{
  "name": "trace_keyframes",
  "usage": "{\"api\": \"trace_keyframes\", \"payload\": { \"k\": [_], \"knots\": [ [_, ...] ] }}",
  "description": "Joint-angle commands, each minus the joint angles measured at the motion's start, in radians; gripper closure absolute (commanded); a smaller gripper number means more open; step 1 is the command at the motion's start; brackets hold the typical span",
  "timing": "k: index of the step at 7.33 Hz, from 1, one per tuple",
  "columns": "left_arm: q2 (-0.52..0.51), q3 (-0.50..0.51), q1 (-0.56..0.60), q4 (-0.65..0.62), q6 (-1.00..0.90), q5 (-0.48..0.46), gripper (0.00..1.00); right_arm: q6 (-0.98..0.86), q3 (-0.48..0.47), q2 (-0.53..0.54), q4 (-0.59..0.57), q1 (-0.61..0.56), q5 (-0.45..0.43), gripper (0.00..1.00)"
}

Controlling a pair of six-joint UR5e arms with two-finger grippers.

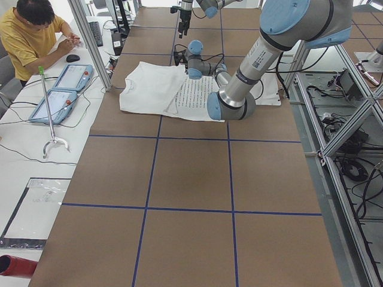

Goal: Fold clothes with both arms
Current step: 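Move both grippers to the shirt hem corners nearest the robot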

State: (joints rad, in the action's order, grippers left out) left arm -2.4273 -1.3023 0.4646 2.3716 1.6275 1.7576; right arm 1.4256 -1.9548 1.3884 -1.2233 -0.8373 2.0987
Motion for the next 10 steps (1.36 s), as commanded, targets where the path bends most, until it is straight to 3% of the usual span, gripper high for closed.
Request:
{"api": "trace_keyframes", "payload": {
  "k": [1,2,4,6,10],
  "knots": [
    [0.195,-0.243,0.049,-0.168,-0.194,0.066,0.06,0.238,-0.073,0.009,-0.012,0.267,-0.251,0.01],
    [0.265,-0.318,0.084,-0.193,-0.224,0.118,0.07,0.315,-0.101,0.014,-0.021,0.358,-0.317,0.02],
    [0.387,-0.437,0.111,-0.193,-0.227,0.129,0.1,0.475,-0.197,-0.002,-0.244,0.572,-0.539,0.11],
    [0.398,-0.439,0.117,-0.193,-0.227,0.128,0.13,0.689,-0.165,0.017,-0.257,0.674,-0.589,0.13],
    [0.398,-0.439,0.115,-0.192,-0.224,0.126,0.13,0.733,-0.131,0.038,-0.257,0.71,-0.606,0.17]
  ]
}}
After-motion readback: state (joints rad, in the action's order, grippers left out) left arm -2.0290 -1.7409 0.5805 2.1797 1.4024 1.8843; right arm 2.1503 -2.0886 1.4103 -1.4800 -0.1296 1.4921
